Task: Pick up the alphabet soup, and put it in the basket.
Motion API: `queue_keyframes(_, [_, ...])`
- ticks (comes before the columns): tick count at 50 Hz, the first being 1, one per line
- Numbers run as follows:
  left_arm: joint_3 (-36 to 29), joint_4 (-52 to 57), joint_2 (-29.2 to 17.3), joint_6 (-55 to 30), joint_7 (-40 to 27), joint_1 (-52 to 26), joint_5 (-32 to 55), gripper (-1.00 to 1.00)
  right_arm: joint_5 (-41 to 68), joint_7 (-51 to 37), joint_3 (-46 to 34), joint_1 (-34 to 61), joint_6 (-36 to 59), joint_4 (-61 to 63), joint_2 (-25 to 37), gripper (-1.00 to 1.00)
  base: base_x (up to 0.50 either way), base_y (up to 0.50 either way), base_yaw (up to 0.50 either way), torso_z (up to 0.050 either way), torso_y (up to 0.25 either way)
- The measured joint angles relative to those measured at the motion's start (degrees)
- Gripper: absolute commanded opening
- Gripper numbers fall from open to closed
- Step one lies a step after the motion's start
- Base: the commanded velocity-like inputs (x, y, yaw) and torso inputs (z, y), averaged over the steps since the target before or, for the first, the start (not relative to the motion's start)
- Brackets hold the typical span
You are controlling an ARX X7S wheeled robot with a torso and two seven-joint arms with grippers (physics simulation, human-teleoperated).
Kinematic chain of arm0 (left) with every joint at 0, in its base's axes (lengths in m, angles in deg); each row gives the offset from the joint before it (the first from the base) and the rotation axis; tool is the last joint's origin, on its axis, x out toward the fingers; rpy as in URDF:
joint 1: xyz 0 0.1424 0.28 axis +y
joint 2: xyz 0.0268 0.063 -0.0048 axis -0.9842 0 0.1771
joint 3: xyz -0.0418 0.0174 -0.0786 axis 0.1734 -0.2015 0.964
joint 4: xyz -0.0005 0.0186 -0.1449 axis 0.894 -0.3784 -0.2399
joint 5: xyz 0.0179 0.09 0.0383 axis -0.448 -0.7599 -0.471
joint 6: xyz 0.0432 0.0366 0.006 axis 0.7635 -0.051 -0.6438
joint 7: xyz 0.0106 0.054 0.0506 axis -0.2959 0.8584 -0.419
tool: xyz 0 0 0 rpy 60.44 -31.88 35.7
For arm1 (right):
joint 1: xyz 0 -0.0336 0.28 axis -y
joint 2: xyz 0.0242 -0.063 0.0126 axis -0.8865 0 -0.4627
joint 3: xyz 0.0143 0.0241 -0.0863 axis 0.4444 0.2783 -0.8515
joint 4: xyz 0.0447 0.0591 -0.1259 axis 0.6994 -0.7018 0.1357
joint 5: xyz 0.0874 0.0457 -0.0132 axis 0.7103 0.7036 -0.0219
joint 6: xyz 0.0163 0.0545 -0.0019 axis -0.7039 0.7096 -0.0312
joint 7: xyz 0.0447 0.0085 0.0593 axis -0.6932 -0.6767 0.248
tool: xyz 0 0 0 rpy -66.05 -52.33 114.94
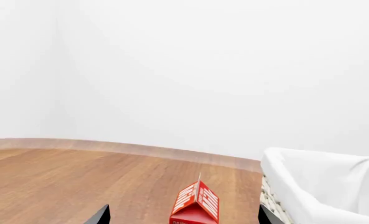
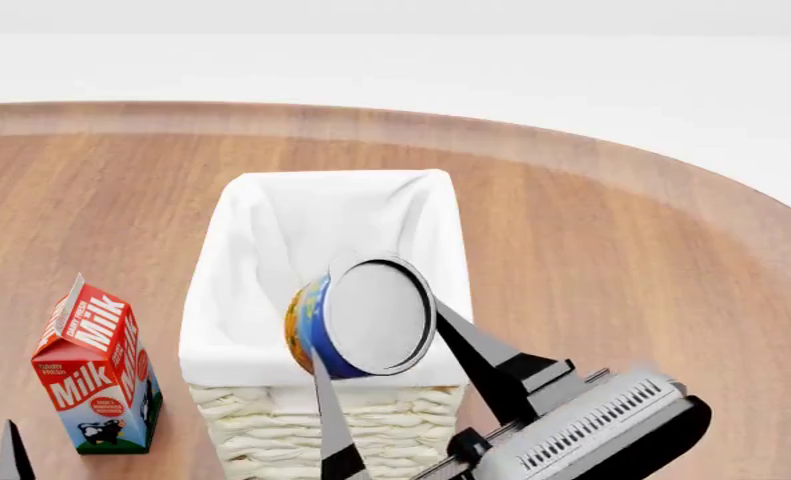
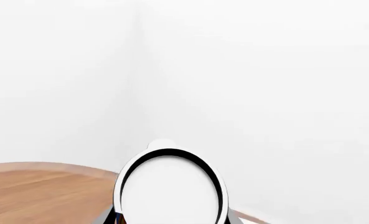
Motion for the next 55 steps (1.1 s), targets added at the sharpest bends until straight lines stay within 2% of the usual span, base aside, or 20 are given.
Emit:
queue_keyframes(34, [-0.52,-0.16,-0.13,0.19,-0.02,-0.24,0.09,1.00,5.64,-9.43,-5.69,26.03,31.43,-2.41,-4.74,-1.00,0.00,0.00,0.00,0.000,0.001])
queue_keyframes(55, [-0.69,-0.63,-0.24,0.56,0.12,-0.46,0.35,1.00,3.60,-8.03,-10.26,40.47,39.16,-18.24,-10.74,-1.00,0.00,0.00,0.00,0.000,0.000])
